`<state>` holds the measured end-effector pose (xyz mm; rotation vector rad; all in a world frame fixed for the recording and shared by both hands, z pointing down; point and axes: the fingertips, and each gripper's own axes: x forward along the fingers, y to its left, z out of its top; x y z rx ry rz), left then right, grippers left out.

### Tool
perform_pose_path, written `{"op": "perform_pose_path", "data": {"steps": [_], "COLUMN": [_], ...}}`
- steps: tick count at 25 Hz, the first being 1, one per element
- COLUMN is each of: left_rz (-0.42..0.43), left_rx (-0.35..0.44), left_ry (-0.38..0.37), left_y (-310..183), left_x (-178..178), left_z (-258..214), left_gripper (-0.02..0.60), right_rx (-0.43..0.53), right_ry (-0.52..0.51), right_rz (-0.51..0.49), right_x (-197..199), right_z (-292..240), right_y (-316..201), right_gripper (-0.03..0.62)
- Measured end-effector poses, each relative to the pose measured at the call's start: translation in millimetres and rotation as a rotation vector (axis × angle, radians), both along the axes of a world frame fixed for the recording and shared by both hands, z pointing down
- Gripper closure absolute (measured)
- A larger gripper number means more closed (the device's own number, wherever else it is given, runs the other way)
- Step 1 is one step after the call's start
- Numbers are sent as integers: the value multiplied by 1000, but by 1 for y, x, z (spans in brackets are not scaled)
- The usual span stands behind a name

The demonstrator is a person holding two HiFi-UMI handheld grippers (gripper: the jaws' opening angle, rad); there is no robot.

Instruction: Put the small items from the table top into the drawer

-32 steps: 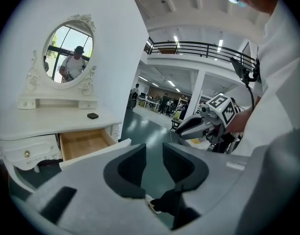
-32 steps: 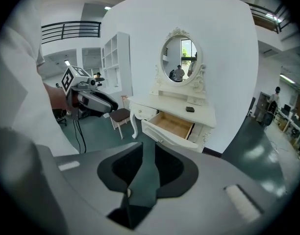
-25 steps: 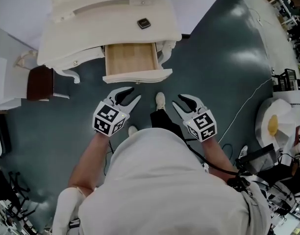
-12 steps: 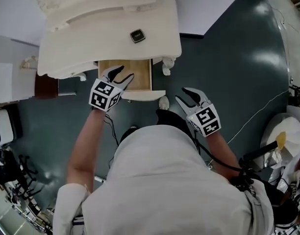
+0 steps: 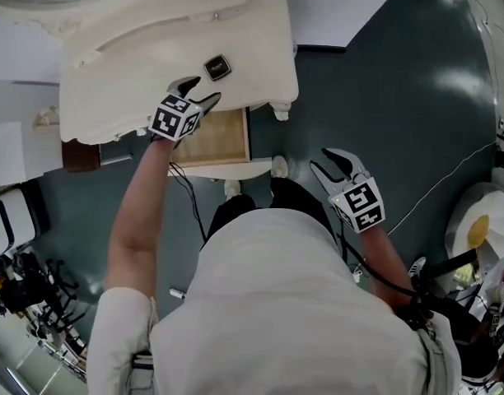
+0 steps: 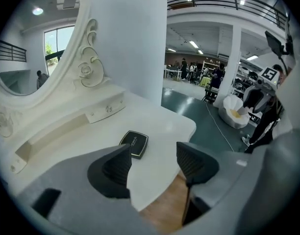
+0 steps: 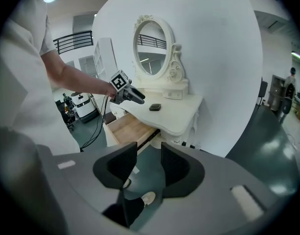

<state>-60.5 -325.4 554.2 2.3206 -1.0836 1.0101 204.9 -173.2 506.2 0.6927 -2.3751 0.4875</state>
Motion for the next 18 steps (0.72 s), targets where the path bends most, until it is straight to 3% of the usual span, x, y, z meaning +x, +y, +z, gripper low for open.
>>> {"op": "perform_pose_path", "data": {"steps": [9,18], "left_rz": [92,186], "left_rx": [-72,-132], "left_ry": [-96,-132], "left_y": [-61,-72], "left_x": [-11,-7], "left_z": [60,85], "left_gripper": [244,233], "right_rx": [-54,-98], "right_ry": [60,80], "right_rz": [121,202], "right_x": [17,19], "right_z": [13,14], "right_y": [5,24], "right_gripper": [441,445]}}
